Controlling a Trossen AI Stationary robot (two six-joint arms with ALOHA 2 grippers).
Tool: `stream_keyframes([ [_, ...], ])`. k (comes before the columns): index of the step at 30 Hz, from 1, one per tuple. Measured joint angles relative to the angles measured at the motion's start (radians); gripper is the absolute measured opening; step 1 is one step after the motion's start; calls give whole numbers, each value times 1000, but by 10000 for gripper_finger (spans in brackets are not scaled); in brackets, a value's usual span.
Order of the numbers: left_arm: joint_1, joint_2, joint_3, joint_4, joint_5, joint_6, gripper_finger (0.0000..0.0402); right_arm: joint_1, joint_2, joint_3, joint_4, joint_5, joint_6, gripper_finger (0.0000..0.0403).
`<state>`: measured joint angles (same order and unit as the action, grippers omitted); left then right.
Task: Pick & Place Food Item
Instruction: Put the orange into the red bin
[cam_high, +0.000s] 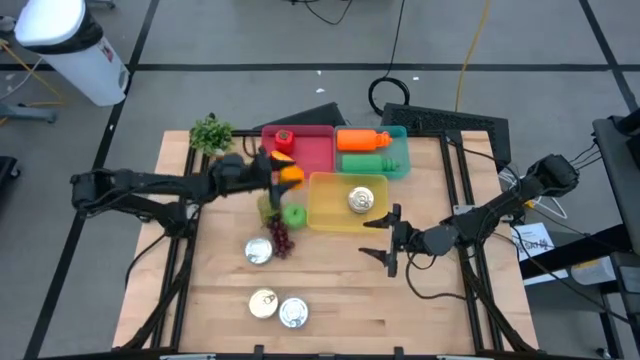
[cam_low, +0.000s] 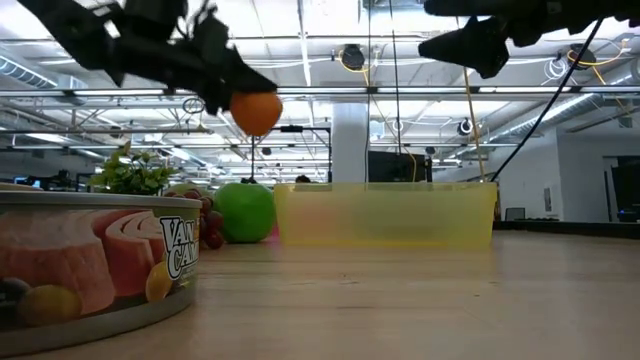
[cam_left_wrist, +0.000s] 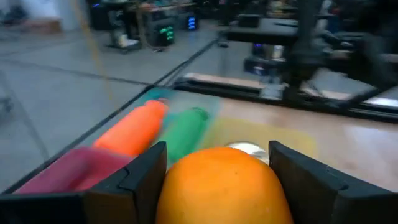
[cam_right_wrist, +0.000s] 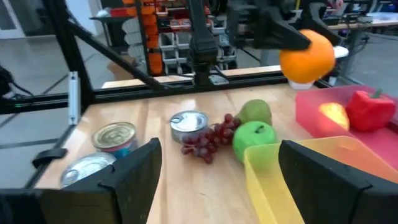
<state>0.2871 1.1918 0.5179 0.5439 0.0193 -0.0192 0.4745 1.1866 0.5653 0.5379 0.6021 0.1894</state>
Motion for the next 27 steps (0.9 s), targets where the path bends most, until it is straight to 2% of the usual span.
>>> stream_keyframes([
  [8, 198, 272, 78, 191, 107, -44, 249, -62, 8, 0, -68, 0, 4, 309],
  [13, 258, 440, 180, 229, 122, -66, 249, -103, 11, 0, -70, 0, -44, 309],
  [18, 269, 561, 292, 219, 120, -121, 251, -159, 11, 0, -70, 0, -114, 309],
  [24, 268, 646, 396, 188, 47, -184, 263, -214, 11, 0, -73, -1, -166, 309],
  [27, 268, 648, 438, 87, -22, -213, 256, -229, 11, 0, -79, -1, -179, 309],
])
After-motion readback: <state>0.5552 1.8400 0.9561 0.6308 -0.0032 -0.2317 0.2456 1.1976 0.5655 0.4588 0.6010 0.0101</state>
